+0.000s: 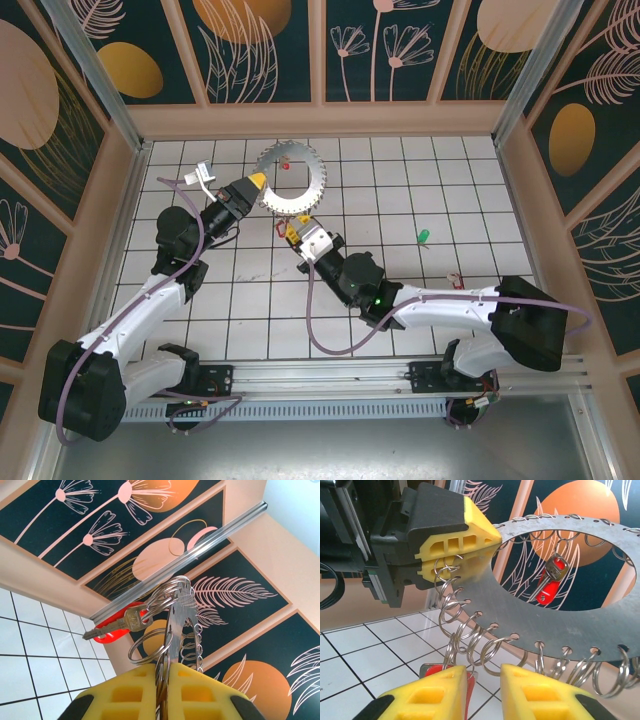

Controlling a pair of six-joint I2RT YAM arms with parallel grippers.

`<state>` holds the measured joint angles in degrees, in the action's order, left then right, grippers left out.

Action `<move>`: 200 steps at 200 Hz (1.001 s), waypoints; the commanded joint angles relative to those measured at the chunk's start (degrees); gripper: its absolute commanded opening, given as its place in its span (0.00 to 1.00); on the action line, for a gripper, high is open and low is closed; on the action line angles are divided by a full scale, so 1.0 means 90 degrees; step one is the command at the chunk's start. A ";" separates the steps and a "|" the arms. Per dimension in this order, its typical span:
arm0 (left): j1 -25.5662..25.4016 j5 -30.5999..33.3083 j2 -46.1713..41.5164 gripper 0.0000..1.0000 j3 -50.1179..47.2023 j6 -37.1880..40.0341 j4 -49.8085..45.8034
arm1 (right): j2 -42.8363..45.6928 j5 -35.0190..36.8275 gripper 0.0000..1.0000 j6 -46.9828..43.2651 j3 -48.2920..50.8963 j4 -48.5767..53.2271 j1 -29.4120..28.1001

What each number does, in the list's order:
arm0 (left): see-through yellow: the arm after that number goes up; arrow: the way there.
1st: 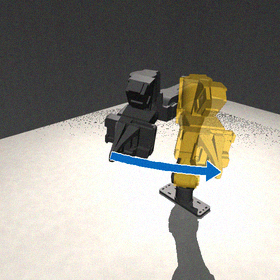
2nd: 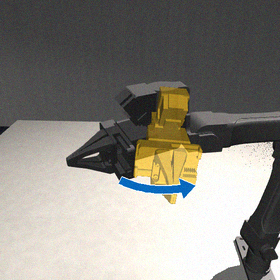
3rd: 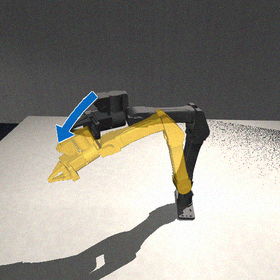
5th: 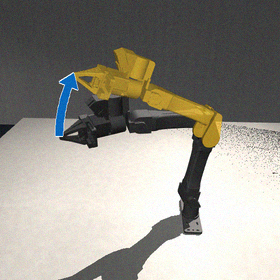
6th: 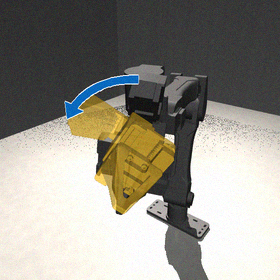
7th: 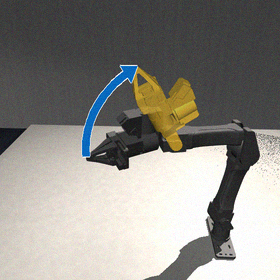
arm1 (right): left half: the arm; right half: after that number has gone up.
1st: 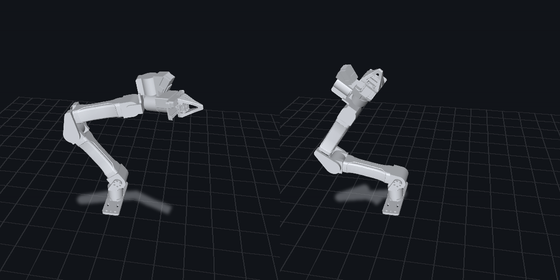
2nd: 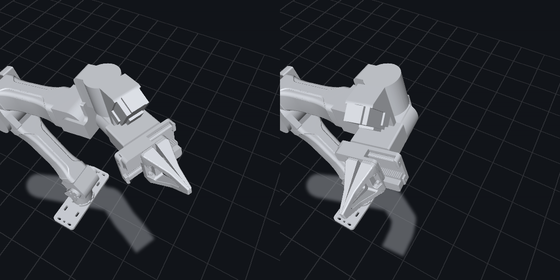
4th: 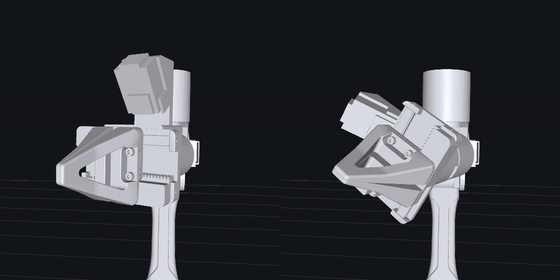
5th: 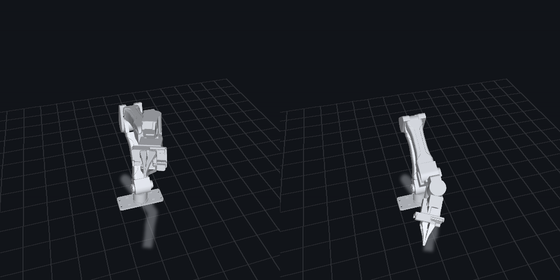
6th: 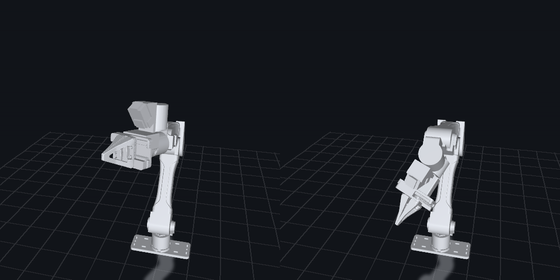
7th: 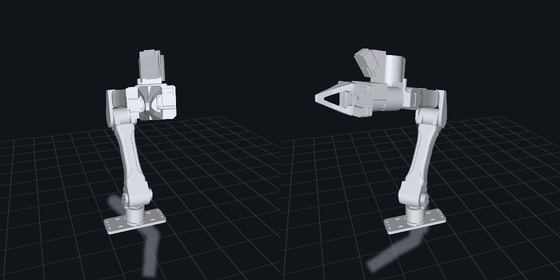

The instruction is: Put the keys on the keyring

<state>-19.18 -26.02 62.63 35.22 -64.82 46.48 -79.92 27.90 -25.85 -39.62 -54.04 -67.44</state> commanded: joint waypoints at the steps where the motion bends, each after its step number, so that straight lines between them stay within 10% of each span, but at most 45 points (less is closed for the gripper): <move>1: -0.0017 0.0013 -0.0109 0.00 0.0007 -0.0103 0.0464 | -0.0065 0.0214 0.25 -0.0156 -0.0227 -0.0352 0.0059; 200: -0.0018 0.0001 -0.0162 0.00 0.0042 -0.0104 0.0427 | -0.0298 0.0386 0.18 -0.0180 -0.0200 -0.0861 0.0106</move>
<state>-19.18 -25.17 62.61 35.22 -64.82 46.48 -81.82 29.47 -27.16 -40.10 -58.59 -67.16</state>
